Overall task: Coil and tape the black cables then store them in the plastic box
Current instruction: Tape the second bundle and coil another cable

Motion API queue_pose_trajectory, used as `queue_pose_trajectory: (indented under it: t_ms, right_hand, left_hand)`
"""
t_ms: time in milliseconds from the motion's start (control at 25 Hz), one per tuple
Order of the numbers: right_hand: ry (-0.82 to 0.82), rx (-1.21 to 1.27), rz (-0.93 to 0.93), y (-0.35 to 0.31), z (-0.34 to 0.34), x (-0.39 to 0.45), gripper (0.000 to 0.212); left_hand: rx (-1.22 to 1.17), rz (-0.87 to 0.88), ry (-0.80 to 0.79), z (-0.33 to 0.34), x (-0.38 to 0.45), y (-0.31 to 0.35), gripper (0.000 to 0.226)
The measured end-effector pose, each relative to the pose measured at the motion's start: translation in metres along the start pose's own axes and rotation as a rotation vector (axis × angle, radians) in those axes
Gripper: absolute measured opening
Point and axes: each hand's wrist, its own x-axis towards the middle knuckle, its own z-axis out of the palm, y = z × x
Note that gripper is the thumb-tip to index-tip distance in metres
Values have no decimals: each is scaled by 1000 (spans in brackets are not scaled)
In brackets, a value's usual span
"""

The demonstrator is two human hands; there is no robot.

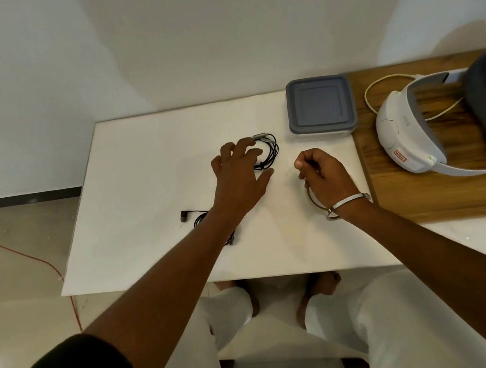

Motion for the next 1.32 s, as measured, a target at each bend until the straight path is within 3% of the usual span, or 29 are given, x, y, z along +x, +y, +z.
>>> queue_pose_trajectory:
  t_ms: [160, 400, 600, 800, 920, 1080, 1320]
  right_hand:
    - [-3, 1, -3, 2, -2, 2, 11]
    - [0, 13, -4, 3, -3, 5, 11]
    - [-4, 44, 7, 2, -1, 3, 10]
    - [4, 66, 25, 1, -2, 6, 12]
    - [-7, 85, 33, -3, -4, 7, 14]
    - [-47, 64, 28, -12, -7, 7, 12]
    - [-139, -16, -111, -33, -8, 10, 7]
  left_hand:
    - [203, 13, -137, 11, 15, 8, 42]
    - [325, 50, -178, 19, 26, 3, 19]
    - [615, 253, -207, 18, 16, -4, 17]
    - [379, 333, -170, 7, 15, -14, 34]
    - [23, 163, -334, -2, 18, -12, 24]
    - [-253, 87, -329, -16, 19, -12, 25]
    - [-277, 92, -460, -35, 17, -13, 24]
